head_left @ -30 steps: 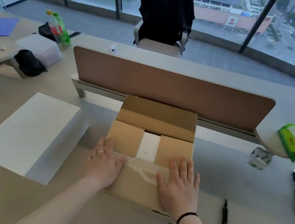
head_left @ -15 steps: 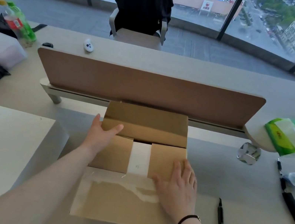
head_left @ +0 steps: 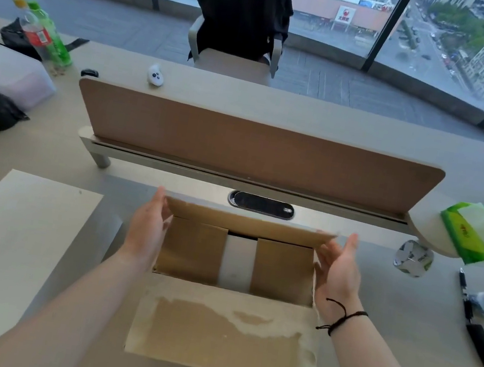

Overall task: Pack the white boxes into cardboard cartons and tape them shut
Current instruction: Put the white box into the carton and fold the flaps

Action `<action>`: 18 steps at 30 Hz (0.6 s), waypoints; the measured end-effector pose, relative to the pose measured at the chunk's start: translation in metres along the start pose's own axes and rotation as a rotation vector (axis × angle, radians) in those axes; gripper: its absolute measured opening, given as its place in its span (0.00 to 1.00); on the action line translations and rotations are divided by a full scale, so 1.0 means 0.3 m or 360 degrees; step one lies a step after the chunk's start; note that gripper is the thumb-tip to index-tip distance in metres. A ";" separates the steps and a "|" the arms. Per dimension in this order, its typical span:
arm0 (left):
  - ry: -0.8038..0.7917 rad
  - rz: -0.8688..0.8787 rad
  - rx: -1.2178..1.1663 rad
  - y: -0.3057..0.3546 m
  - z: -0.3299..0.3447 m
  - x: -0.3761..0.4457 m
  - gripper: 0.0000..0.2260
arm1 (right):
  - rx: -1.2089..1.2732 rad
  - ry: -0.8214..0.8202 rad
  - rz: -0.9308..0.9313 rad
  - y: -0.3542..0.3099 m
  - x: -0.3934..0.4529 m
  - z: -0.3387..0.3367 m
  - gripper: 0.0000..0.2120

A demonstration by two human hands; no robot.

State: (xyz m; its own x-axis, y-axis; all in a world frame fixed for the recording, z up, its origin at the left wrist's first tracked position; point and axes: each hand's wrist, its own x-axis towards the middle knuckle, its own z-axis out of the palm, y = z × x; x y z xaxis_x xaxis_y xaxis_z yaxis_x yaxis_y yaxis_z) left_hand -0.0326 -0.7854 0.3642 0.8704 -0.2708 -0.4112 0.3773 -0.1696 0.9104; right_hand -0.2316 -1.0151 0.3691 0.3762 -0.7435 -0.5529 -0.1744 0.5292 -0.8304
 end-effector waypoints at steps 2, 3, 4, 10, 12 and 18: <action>-0.0088 -0.0008 -0.0006 -0.019 -0.040 -0.025 0.29 | 0.0122 -0.0164 0.0073 0.017 -0.014 -0.053 0.33; -0.0146 -0.0022 0.0022 -0.033 -0.063 -0.033 0.29 | 0.0141 -0.0243 0.0120 0.021 -0.025 -0.070 0.32; -0.0197 -0.0030 0.0072 -0.047 -0.081 -0.044 0.28 | 0.0144 -0.0310 0.0156 0.023 -0.041 -0.081 0.30; -0.0346 0.0125 0.0378 -0.128 -0.094 -0.144 0.10 | -0.0637 -0.0397 -0.0124 0.114 -0.080 -0.132 0.24; -0.0380 0.0252 0.0744 -0.157 -0.093 -0.153 0.15 | -0.1034 -0.0369 -0.0262 0.138 -0.103 -0.126 0.28; -0.0347 0.0436 0.1407 -0.223 -0.058 -0.172 0.25 | -0.1649 -0.0331 -0.0500 0.237 -0.128 -0.125 0.34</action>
State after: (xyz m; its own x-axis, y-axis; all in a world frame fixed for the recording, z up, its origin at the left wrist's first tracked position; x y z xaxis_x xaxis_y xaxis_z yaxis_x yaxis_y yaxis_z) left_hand -0.0971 -0.7438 0.3254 0.7812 -0.5633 -0.2693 -0.2849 -0.7054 0.6490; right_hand -0.2927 -0.9642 0.3287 0.6663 -0.6500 -0.3654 -0.6862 -0.3427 -0.6417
